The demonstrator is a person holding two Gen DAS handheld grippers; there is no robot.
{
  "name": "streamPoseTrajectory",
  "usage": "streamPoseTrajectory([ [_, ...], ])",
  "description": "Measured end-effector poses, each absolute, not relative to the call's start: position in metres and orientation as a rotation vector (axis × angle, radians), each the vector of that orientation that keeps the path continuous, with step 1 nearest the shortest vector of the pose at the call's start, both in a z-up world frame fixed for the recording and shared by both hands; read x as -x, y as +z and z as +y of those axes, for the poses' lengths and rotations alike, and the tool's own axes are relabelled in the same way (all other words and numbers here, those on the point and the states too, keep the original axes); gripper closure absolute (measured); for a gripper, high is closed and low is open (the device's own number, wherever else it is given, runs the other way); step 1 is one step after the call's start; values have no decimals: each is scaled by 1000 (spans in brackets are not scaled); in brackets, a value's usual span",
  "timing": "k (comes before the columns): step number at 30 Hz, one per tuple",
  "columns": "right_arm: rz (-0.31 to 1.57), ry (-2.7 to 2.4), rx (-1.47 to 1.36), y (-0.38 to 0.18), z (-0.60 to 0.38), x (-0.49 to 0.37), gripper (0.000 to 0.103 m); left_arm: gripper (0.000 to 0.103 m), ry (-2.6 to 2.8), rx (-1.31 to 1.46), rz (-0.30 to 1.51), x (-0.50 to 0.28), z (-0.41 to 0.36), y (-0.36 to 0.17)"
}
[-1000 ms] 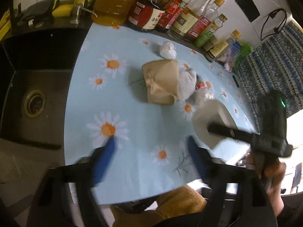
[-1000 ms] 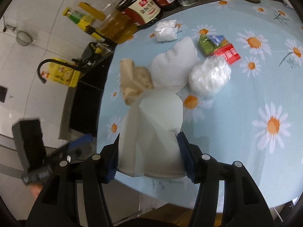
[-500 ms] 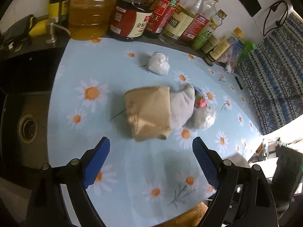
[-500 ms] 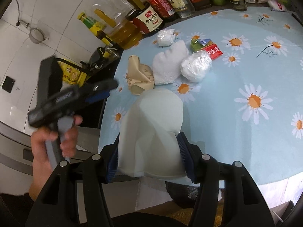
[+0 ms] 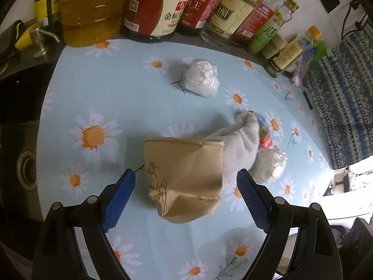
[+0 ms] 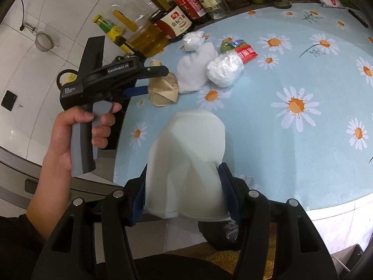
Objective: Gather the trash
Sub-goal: 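Close the left gripper on the tan paper cup while the right holds the white cup, then carry both cups down to the bin and open both grippers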
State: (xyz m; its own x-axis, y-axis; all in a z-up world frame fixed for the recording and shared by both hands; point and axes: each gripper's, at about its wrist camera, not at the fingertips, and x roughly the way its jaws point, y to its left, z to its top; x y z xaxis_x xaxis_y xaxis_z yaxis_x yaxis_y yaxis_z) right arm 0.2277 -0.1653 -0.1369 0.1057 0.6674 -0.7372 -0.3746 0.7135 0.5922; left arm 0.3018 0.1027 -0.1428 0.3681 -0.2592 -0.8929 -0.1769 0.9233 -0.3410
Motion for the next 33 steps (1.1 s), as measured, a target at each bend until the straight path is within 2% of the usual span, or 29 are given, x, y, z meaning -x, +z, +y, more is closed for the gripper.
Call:
streamPoseTrajectory([
  [1, 1246, 786, -287, -137, -166, -228, 46, 21, -50, 406, 1202, -303, 102, -144],
  [3, 1244, 783, -285, -135, -166, -228, 46, 40, -47, 402, 1203, -304, 103, -147],
  [4, 1241, 789, -283, -133, -165, -228, 46, 42, -48, 400, 1197, -304, 104, -148],
  [16, 1233, 795, -247, -125, -152, -227, 46, 43, -74, 433, 1121, -275, 108, -133],
  [33, 1240, 769, -276, -112, -147, -195, 45, 43, -147, 457, 1057, -168, 108, -115],
])
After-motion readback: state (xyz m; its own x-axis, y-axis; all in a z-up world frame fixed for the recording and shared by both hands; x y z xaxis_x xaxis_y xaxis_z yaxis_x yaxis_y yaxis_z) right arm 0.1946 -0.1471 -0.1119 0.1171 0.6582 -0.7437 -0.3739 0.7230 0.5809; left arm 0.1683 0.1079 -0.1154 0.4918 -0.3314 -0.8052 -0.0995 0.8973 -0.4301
